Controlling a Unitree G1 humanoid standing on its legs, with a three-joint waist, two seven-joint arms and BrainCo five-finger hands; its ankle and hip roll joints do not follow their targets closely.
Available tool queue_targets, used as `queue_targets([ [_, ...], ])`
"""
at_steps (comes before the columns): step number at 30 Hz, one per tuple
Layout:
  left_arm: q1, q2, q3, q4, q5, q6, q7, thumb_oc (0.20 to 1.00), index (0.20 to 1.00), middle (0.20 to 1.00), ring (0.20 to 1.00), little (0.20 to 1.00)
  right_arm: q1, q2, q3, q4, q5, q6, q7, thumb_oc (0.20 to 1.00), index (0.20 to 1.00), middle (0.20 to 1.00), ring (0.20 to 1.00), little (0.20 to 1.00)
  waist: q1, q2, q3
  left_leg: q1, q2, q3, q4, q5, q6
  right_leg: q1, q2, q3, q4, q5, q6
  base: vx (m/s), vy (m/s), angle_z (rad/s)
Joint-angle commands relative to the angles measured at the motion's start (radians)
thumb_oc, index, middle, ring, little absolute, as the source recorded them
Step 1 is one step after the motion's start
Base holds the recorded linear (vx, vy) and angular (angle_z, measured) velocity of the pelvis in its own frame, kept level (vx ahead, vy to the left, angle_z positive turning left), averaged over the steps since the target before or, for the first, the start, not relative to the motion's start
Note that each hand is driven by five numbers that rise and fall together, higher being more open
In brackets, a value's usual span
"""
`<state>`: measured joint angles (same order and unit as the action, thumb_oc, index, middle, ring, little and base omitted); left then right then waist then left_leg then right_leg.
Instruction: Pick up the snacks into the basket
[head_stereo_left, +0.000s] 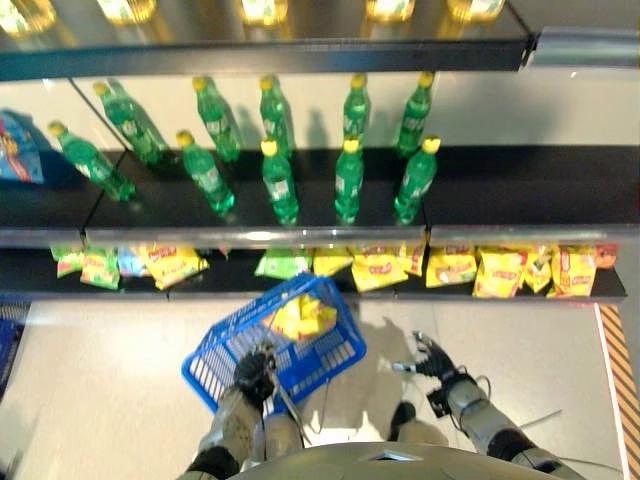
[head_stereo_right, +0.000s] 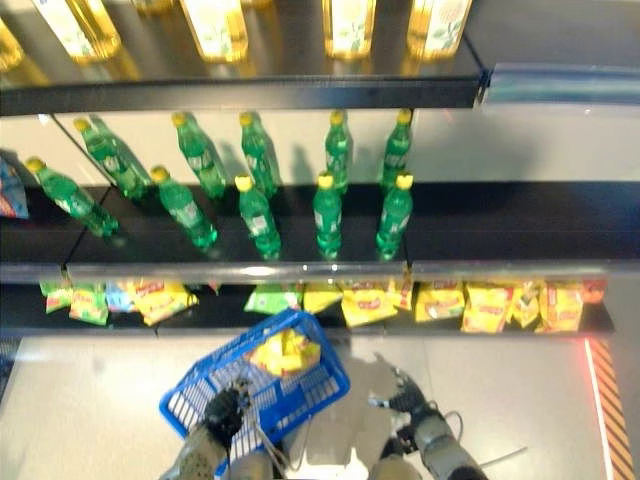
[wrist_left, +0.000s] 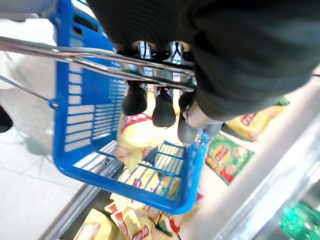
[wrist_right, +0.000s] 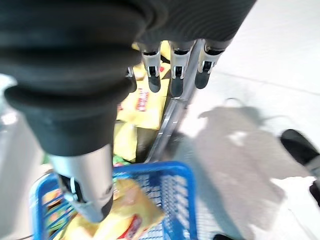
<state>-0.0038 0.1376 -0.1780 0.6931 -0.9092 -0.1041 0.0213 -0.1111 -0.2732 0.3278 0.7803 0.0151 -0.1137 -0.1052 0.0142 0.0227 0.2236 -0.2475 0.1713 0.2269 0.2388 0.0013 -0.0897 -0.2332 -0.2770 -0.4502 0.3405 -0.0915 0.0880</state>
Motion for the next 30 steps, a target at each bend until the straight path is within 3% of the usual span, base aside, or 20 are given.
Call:
queue_targets([
  [1, 0.022, -0.003, -0.023, -0.176, -0.104, -0.064, 0.002, 0.200, 0.200, 0.200, 0.200, 0.200, -0.034, -0.033, -0.025, -0.130, 0.057, -0.056, -0.039, 1.000, 1.000, 1.000, 1.000, 1.000, 0.008, -0.006, 0.056, -0.147, 0.036, -0.012, 0.208, -0.060, 0.030, -0.088, -0.032, 0.027, 0.116, 0.038, 0.034, -0.12, 0.042, -0.16],
  [6, 0.016, 0.008, -0.030, -0.225, -0.136, -0.078, 0.012, 0.200, 0.200, 0.200, 0.200, 0.200, -0.060, -0.041, -0.054, -0.218, 0.101, -0.083, -0.050, 1.000, 1.000, 1.000, 1.000, 1.000, 0.005, 0.000, 0.083, -0.260, 0.071, -0.013, 0.373, -0.146, 0.025, -0.219, -0.064, 0.062, 0.281, -0.030, 0.046, -0.05, 0.042, -0.08],
  [11, 0.014, 0.011, -0.032, -0.240, -0.156, -0.087, 0.010, 0.200, 0.200, 0.200, 0.200, 0.200, -0.059, -0.035, -0.113, -0.357, 0.198, -0.141, -0.059, 1.000, 1.000, 1.000, 1.000, 1.000, -0.004, 0.005, 0.092, -0.326, 0.082, -0.017, 0.459, -0.181, 0.028, -0.286, -0.080, 0.078, 0.356, -0.061, 0.043, -0.01, 0.037, -0.08],
  [19, 0.039, 0.029, -0.074, -0.251, -0.185, -0.084, 0.015, 0.200, 0.200, 0.200, 0.200, 0.200, -0.157, -0.036, -0.204, -0.542, 0.225, -0.186, -0.177, 1.000, 1.000, 1.000, 1.000, 1.000, -0.002, 0.010, 0.080, -0.333, 0.077, -0.029, 0.464, -0.195, 0.027, -0.286, -0.092, 0.071, 0.371, -0.075, 0.051, 0.04, 0.011, 0.03],
  [27, 0.066, 0.045, -0.129, -0.255, -0.190, -0.064, 0.003, 0.200, 0.200, 0.200, 0.200, 0.200, -0.340, -0.046, -0.221, -0.477, 0.272, -0.181, -0.240, 1.000, 1.000, 1.000, 1.000, 1.000, 0.029, 0.013, 0.077, -0.336, 0.074, -0.038, 0.469, -0.198, 0.023, -0.275, -0.100, 0.063, 0.371, -0.079, 0.055, 0.02, -0.002, 0.04],
  [30, 0.084, 0.064, -0.148, -0.275, -0.192, -0.054, -0.001, 0.200, 0.200, 0.200, 0.200, 0.200, -0.464, -0.088, -0.224, -0.401, 0.256, -0.163, -0.279, 1.000, 1.000, 1.000, 1.000, 1.000, 0.051, 0.014, 0.069, -0.337, 0.070, -0.040, 0.460, -0.193, 0.020, -0.272, -0.104, 0.055, 0.369, -0.079, 0.059, 0.01, -0.003, 0.03],
])
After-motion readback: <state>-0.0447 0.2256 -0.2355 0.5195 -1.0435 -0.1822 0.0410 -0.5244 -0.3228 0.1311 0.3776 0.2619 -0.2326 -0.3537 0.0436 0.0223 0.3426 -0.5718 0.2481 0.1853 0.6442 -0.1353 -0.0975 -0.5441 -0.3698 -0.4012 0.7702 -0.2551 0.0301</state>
